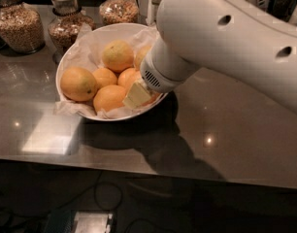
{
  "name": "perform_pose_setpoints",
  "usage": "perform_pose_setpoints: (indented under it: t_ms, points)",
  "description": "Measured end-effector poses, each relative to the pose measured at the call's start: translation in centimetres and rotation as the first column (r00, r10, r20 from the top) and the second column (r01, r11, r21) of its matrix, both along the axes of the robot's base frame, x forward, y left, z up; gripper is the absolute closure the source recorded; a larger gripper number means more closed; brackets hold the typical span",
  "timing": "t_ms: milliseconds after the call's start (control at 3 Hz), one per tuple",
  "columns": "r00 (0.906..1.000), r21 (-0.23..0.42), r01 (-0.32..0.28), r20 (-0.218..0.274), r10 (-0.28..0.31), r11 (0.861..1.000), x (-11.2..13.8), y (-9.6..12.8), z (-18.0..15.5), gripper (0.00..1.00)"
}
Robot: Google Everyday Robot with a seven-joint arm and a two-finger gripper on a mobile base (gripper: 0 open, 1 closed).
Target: Pick orange from white bowl
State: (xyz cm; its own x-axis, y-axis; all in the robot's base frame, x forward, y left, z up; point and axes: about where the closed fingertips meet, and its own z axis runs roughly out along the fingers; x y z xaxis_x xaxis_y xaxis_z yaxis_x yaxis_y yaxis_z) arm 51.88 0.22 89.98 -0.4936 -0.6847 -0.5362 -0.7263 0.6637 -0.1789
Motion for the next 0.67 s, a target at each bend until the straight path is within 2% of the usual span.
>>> perform_pose_setpoints:
  t_ms: [333,667]
  points:
    - [0.9999,0.006,0.016,0.002,-0.016,1.0,0.41,0.68,-0.33,0.54]
    - [0.9998,0.021,0.019,0.001,-0.019,1.0,0.49,1.63,0.15,0.66]
